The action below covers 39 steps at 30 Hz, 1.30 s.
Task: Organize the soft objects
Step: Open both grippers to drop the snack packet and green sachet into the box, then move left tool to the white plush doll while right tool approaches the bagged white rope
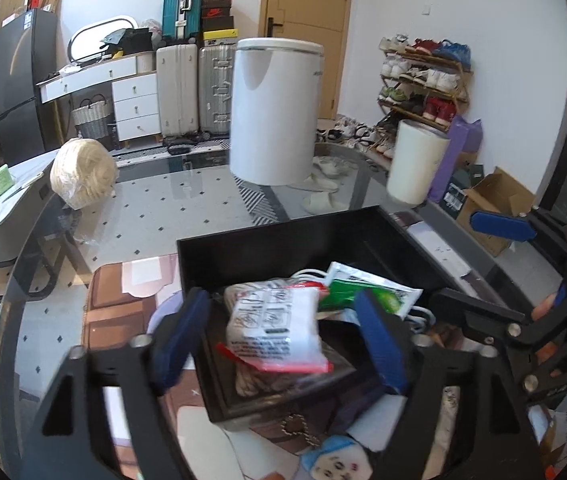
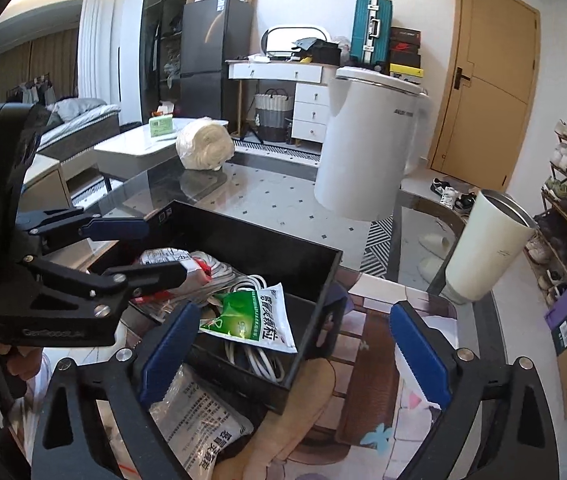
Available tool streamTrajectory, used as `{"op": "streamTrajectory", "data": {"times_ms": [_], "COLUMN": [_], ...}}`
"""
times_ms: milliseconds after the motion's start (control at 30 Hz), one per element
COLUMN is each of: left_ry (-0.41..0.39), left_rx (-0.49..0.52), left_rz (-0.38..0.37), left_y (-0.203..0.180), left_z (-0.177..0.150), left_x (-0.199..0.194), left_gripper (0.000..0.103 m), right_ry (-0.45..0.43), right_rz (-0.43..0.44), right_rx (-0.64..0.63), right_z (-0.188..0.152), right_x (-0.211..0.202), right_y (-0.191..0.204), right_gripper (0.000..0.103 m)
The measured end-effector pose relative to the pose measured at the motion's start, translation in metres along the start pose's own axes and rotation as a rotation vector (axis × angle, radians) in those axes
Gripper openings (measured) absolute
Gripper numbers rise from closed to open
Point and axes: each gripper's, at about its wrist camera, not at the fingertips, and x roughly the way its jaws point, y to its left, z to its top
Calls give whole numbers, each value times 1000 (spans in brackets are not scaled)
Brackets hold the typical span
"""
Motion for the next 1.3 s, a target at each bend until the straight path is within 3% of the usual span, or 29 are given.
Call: {"op": "streamTrajectory", "data": {"times_ms": [33,67,200,733,1300], "left_ry": [-4,-12,-50,-99,-124], "left_rx": [0,1,12,-80,-103], "left_rz": [-8,-20,31,72,134], "left_y": [-1,-3,-8,6,2], "left_z": [0,-1,-3,-40,-77], "left_x": [-2,-6,-20,-69,-97], "left_gripper": [99,103,103,103,103], "right_ry": [-2,-2,4,23,3], "right_rz": [2,4,15,31,50], "right_rx": [7,15,42,86,89], "right_z": [0,-1,-9,-45,-76], "right_x": [-2,-4,-15,-53,-87], "right_y": [-1,-2,-5,10,31], "right_gripper": [98,99,102,102,102]}}
